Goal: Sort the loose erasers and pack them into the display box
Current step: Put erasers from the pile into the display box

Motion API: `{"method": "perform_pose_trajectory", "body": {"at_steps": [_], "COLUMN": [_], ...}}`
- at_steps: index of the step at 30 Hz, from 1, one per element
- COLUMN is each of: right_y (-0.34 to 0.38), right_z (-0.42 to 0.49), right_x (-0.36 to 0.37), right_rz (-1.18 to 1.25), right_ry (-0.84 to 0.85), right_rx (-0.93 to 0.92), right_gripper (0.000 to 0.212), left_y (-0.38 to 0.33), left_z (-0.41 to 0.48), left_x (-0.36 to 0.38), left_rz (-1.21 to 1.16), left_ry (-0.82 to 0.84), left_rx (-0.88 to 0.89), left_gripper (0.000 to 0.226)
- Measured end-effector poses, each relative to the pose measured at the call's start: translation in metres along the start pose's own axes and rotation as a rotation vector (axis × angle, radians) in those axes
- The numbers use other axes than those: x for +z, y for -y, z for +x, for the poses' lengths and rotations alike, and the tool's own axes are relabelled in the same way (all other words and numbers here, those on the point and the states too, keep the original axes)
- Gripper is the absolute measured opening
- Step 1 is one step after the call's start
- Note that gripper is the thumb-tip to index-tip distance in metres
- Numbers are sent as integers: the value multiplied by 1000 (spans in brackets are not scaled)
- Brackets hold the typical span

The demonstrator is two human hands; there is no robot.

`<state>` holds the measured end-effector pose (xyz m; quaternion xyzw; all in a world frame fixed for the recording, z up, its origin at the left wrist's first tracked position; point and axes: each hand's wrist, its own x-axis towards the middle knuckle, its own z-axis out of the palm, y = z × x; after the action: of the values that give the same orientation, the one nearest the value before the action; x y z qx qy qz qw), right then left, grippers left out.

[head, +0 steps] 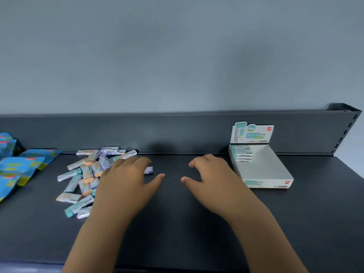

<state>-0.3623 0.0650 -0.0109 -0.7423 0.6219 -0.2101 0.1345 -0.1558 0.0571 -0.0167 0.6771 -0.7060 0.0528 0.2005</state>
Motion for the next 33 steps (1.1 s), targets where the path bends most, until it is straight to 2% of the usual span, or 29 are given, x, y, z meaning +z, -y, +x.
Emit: {"method": "perform_pose_trajectory", "body": {"at_steps": [7, 11, 15, 19, 23, 27, 33], "right_y": [91, 129, 149, 154, 159, 167, 181], "right_z": [13, 20, 28, 38, 52, 66, 91], "right_x": [61, 82, 87, 86, 89, 87, 86], "right_rz": [-3, 33, 39, 49, 14, -6, -77], "right_ry": [25, -9, 2, 2, 32, 60, 91], "right_rx": [44, 77, 80, 84, 68, 17, 80], "right_gripper": [51, 46, 48, 56, 46, 45, 30], "left_y": [115, 157, 180, 192, 205, 216, 234], "left_z": [-2, -6, -1, 8, 31, 53, 66], "left_x": [-21, -25, -25, -24, -22, -25, -25], "left_rz": [-18, -49, -93, -163, -269, -332, -337], "left_ry": [40, 79, 105, 93, 102, 66, 135], "left_rx": [24, 23, 8, -18, -48, -80, -41], "left_gripper": [38, 39, 48, 47, 40, 36, 33]}}
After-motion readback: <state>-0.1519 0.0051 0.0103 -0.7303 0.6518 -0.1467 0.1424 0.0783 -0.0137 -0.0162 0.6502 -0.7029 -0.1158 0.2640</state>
